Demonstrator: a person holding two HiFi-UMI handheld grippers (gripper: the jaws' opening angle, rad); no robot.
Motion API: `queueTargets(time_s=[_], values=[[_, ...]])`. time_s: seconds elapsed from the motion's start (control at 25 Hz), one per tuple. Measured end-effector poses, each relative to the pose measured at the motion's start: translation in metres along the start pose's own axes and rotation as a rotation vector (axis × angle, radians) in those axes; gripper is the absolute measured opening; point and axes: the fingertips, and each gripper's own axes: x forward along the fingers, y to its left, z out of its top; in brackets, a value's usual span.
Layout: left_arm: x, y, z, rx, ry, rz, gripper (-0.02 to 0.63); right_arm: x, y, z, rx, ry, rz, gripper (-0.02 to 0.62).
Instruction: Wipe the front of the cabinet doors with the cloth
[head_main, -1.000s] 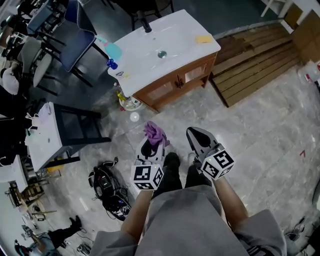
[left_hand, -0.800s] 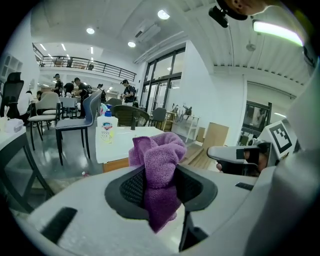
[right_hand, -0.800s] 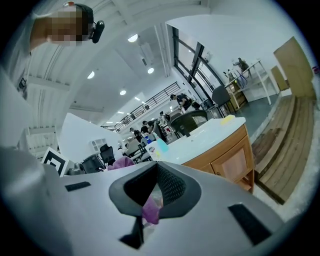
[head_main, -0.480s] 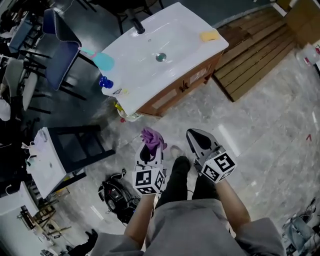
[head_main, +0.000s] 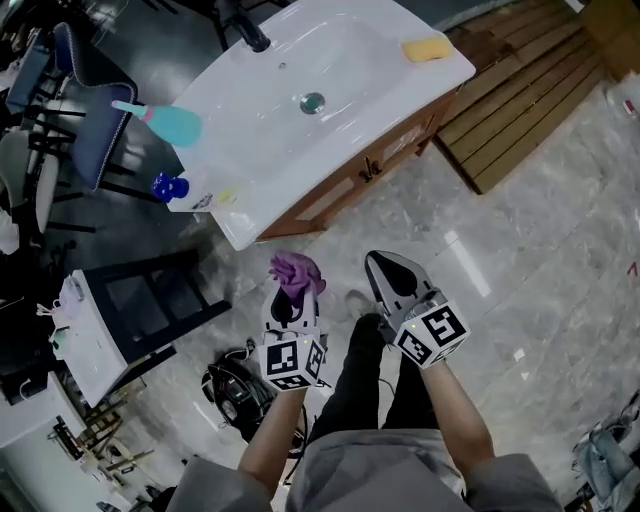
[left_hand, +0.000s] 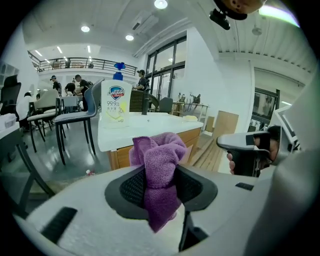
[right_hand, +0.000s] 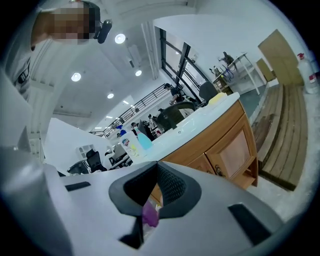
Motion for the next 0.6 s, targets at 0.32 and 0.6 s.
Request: queueTargets(time_s=[0.32, 0.6], values=[[0.034, 0.007, -0.024, -0.002, 0.014, 0.075, 0.146, 0.020, -0.021, -0.024, 0.011, 0.026, 0.038, 0.011], [0.055, 0.018, -0.039, -0.023, 0.022, 0.133, 0.146, 0.029, -0.033, -0.029, 0.040, 0.028, 0.059, 0.009]])
